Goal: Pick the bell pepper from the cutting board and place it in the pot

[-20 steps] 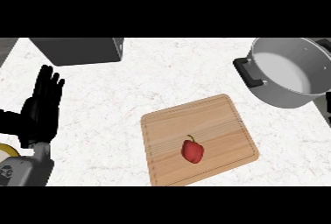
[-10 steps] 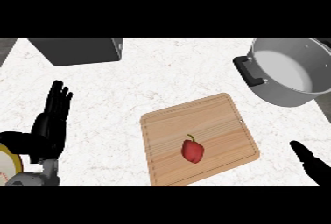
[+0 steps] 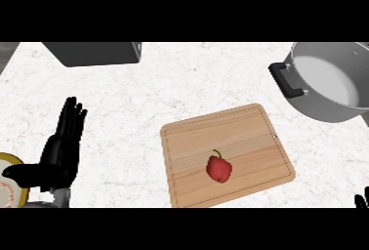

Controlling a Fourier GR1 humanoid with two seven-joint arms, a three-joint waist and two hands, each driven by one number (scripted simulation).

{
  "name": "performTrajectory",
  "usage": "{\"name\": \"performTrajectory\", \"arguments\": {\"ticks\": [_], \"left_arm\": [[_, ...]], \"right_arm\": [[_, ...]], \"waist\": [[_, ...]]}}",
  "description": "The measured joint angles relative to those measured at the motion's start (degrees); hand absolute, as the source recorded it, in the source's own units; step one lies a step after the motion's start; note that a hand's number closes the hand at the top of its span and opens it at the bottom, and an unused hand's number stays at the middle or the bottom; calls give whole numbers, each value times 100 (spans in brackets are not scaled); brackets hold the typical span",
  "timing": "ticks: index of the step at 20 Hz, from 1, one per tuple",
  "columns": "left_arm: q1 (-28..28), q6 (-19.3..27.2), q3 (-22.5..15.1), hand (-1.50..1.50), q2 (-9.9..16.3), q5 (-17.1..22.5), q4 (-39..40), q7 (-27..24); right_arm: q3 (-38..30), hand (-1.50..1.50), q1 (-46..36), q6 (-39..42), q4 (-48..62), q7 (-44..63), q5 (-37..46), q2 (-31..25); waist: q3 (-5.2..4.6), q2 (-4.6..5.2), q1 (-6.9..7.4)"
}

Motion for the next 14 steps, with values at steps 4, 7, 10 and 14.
{"name": "performTrajectory", "arguments": {"ticks": [4, 7, 10, 14], "left_arm": [[14, -28, -86, 0, -45, -52, -23, -91], [41, -41, -177, 0, -129, -92, -17, -192], [25, -42, -227, 0, -162, -138, 0, -219], [-2, -36, -295, 0, -219, -183, -5, -210]], "right_arm": [[275, -150, 746, 93, 306, 467, 1057, 723], [561, -150, 1042, 117, 475, 998, 1835, 1076], [936, -150, 1181, 162, 553, 1701, 2571, 1248], [1417, -150, 997, 526, 599, 2834, 3528, 1348]], "waist": [[-4, 69, 101], [2, 96, 200], [12, 103, 263], [24, 101, 350]]}}
